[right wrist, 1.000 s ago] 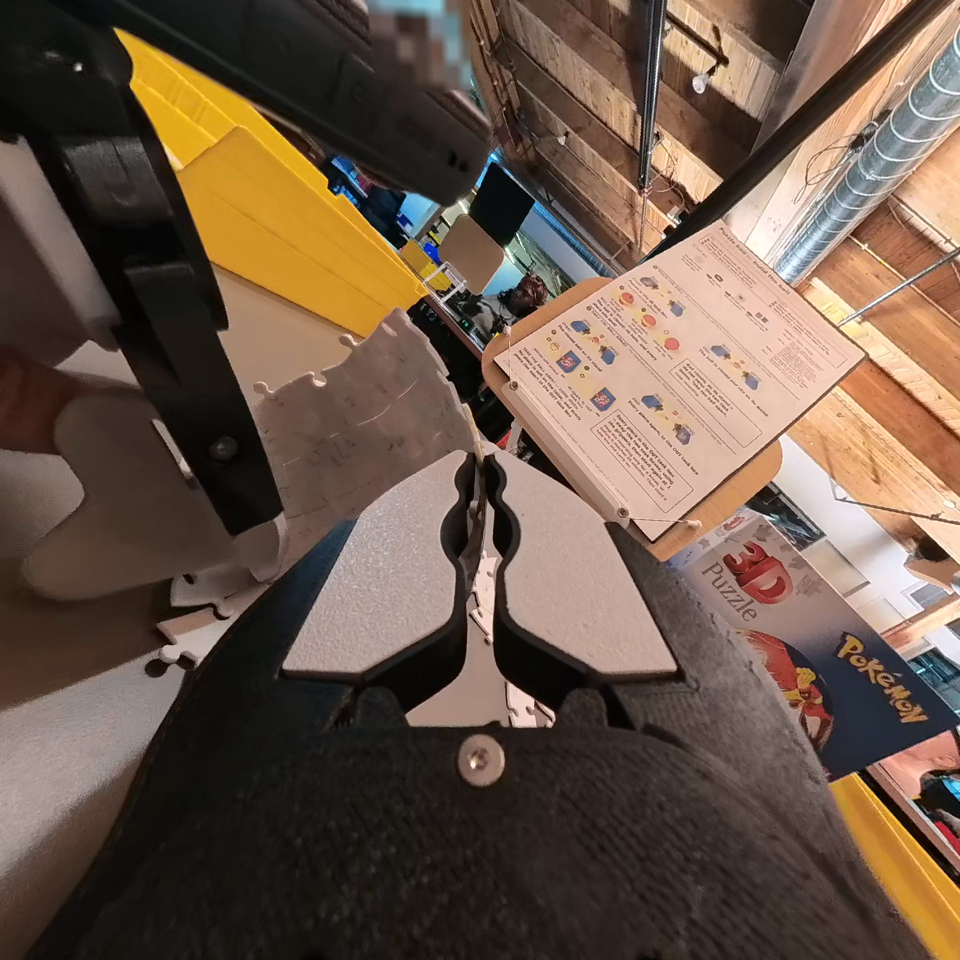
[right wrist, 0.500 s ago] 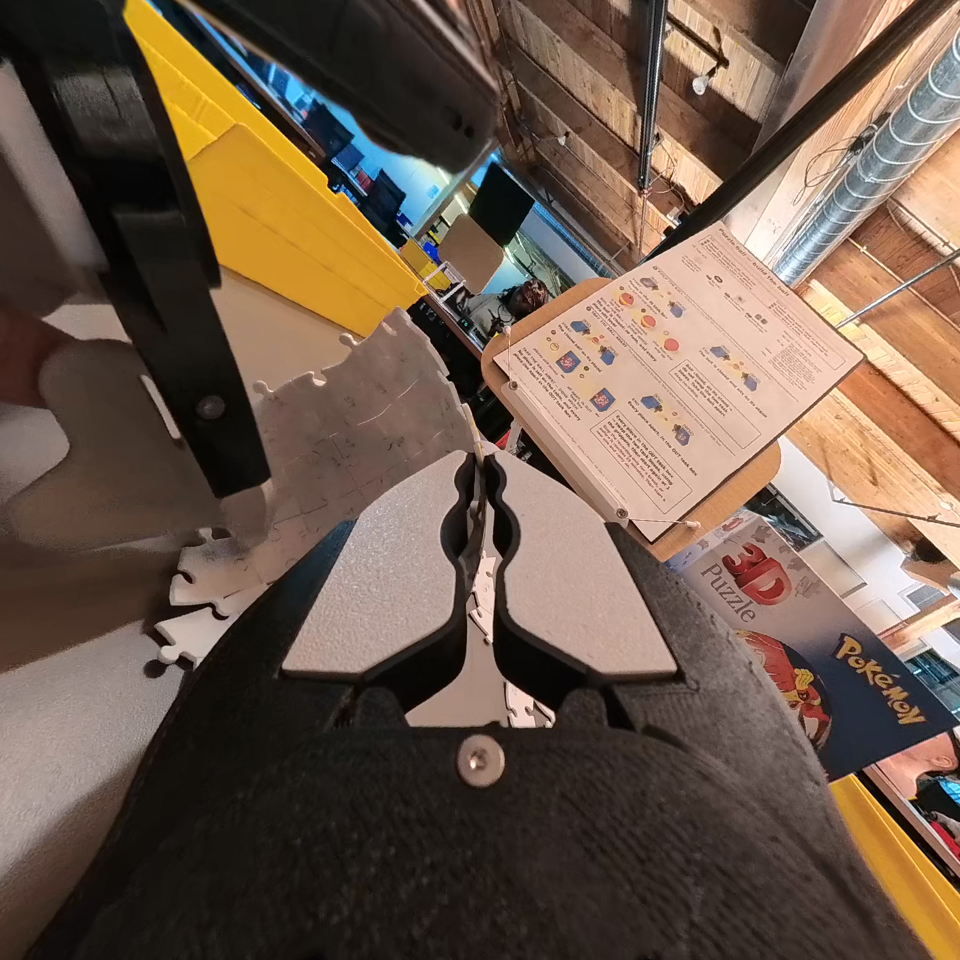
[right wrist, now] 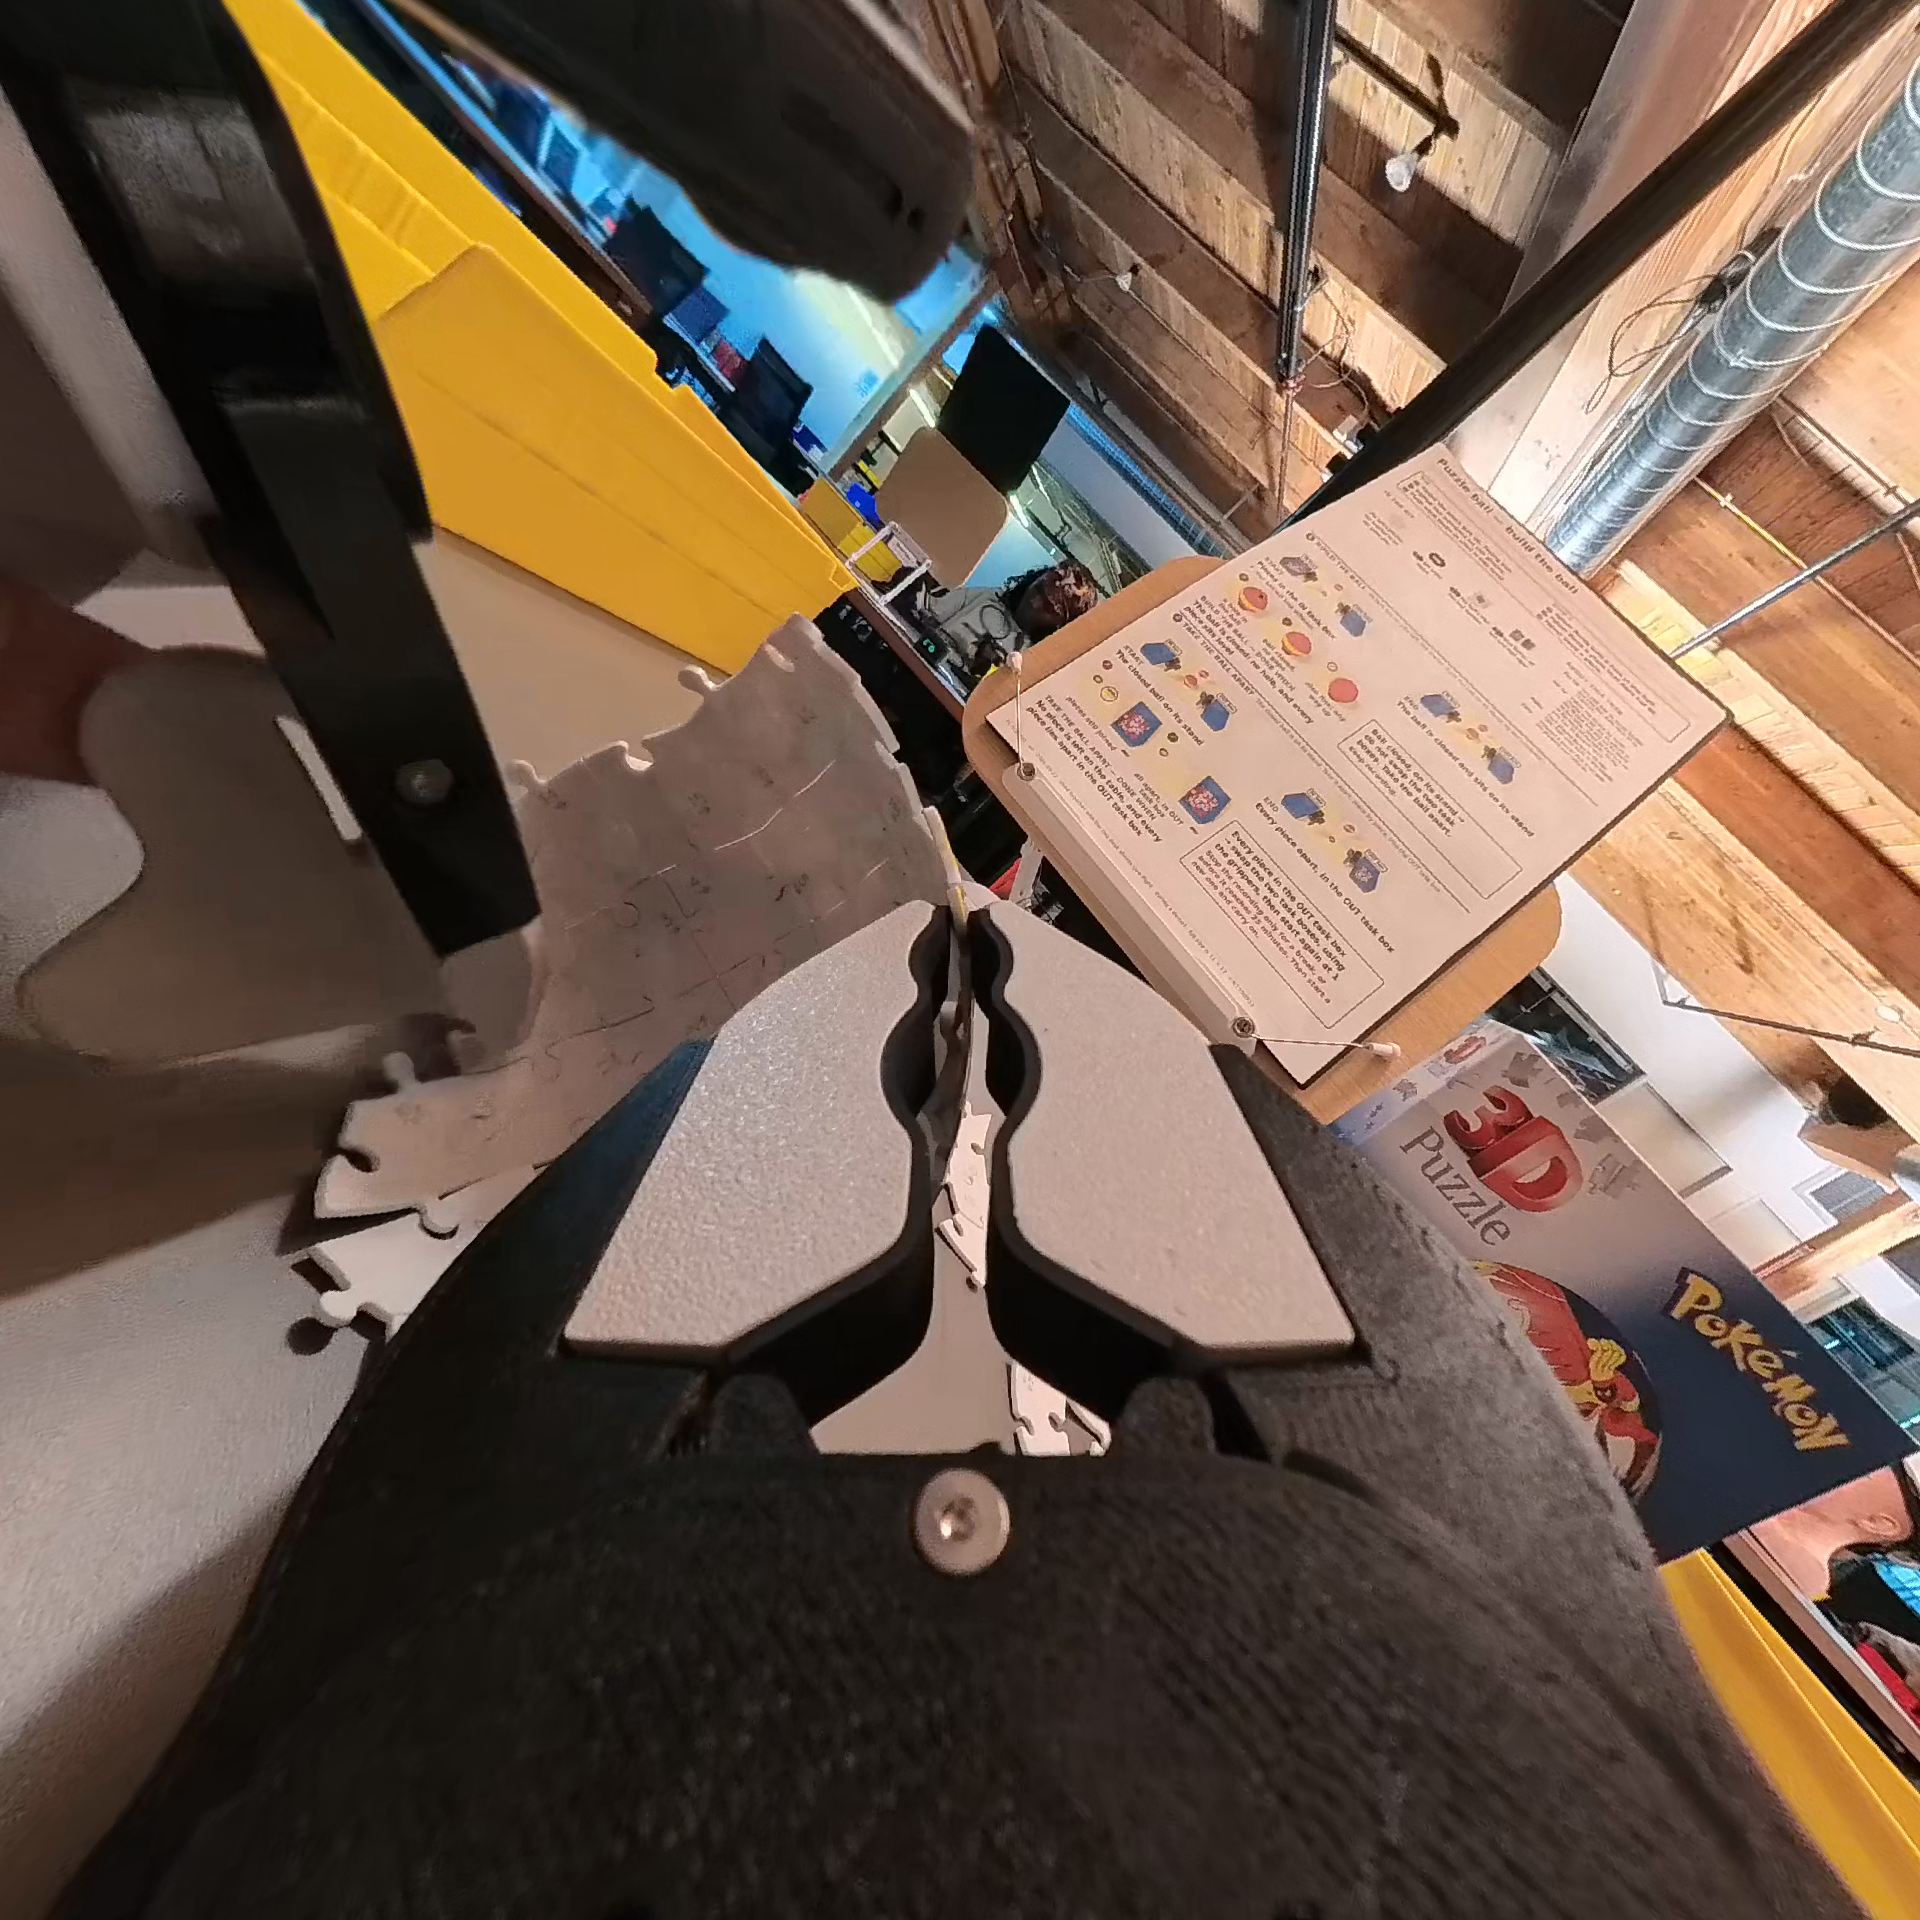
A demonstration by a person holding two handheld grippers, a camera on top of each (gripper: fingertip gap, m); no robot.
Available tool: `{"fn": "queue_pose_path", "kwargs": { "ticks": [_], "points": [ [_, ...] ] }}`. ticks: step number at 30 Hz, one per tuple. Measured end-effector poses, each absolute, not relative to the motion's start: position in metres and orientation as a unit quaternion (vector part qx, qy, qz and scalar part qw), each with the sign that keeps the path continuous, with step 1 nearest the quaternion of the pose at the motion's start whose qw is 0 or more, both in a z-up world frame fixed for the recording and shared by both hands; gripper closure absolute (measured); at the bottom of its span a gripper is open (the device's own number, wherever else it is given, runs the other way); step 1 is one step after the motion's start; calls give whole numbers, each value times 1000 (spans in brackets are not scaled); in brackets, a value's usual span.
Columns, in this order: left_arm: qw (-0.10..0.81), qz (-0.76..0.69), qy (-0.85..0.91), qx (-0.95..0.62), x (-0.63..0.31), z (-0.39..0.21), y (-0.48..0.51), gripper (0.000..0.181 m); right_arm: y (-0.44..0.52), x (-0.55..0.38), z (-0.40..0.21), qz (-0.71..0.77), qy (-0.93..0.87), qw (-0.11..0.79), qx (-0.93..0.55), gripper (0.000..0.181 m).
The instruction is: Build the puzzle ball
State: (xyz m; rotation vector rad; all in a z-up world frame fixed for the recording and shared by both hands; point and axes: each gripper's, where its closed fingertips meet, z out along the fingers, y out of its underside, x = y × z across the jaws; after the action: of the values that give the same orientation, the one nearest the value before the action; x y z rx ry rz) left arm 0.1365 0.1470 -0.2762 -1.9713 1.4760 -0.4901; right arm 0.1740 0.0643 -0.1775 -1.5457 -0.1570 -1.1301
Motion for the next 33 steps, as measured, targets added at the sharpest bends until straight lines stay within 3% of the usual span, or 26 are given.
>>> {"fn": "queue_pose_path", "kwargs": {
  "ticks": [10,20,26,33],
  "points": [
    [303,-177,577,-738,137,-281,141,83,64,174,-178,-483,-68,572,-660,177],
    [299,-168,578,-740,137,-284,146,71,65,173,-179,-482,-72,570,-662,177],
    [331,-174,596,-711,141,-279,135,90,65,174,-179,-482,-69,570,-662,177],
    [344,-220,565,-717,142,-272,129,92,62,175,-179,-483,-65,570,-662,177]
  ]
}}
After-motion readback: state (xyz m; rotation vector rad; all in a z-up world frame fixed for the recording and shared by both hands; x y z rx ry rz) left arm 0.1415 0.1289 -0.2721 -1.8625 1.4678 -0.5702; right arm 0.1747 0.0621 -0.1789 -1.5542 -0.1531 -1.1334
